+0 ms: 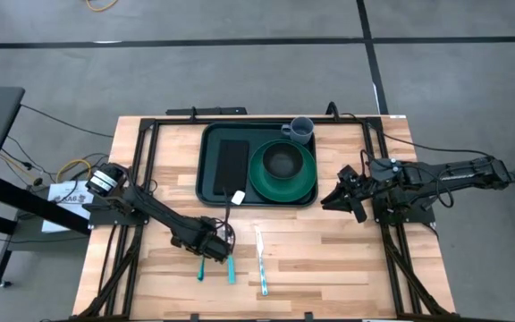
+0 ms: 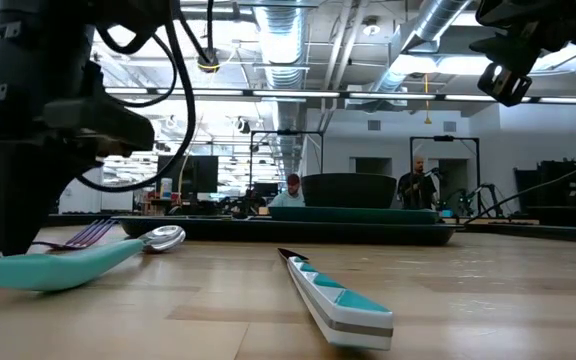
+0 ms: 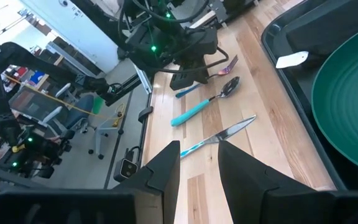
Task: Set up tray
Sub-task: Put the fork on the black table napkin
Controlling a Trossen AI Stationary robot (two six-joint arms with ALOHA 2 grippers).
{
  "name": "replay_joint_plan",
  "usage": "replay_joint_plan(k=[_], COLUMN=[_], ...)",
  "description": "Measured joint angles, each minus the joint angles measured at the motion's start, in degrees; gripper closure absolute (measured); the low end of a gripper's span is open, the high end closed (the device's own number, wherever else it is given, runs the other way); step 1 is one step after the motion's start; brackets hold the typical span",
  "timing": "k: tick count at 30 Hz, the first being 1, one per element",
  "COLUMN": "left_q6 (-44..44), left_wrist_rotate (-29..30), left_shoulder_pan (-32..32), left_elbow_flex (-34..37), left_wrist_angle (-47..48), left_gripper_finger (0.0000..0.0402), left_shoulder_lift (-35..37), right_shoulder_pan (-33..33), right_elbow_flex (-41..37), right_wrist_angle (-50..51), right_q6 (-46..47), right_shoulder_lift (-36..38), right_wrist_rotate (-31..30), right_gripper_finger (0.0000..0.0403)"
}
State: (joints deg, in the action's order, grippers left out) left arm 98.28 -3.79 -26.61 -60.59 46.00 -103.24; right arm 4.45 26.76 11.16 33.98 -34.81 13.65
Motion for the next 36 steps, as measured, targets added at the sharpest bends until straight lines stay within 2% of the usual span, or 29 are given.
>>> replay_joint_plan(k=[5,12,15,19,25,30,36], left_q6=[0.05,-0.12,-0.28,-0.44,-0.49,2.27,6.34], left_wrist_rotate=[-0.64,-0.9,-0.9,-0.9,-0.47,5.49,19.39], left_shoulder_pan=[0.08,0.3,0.3,0.3,0.69,1.2,2.06], left_elbow_flex=[2.56,2.72,2.73,2.73,2.0,-1.01,-3.46], left_wrist_angle=[-4.81,-4.75,-4.84,-4.96,-3.22,3.56,10.22], left_gripper_finger=[0.0305,0.0311,0.0334,0.0387,0.0398,0.0399,0.0401], left_shoulder_lift=[0.48,0.33,0.27,0.26,1.74,9.15,20.42], right_shoulder_pan=[0.0,0.0,0.0,0.0,0.0,0.0,-0.02], right_elbow_flex=[0.0,0.0,0.0,0.0,0.0,0.0,0.0], right_wrist_angle=[0.02,0.23,0.49,0.59,0.61,0.77,0.87], right_q6=[0.0,0.0,0.0,0.0,0.0,0.0,0.0], right_shoulder_lift=[0.0,0.0,0.0,0.0,0.0,0.0,0.0], right_wrist_rotate=[0.02,0.0,0.0,0.0,0.01,0.02,0.02], right_gripper_finger=[0.0301,0.0301,0.0301,0.0301,0.0301,0.0301,0.0301])
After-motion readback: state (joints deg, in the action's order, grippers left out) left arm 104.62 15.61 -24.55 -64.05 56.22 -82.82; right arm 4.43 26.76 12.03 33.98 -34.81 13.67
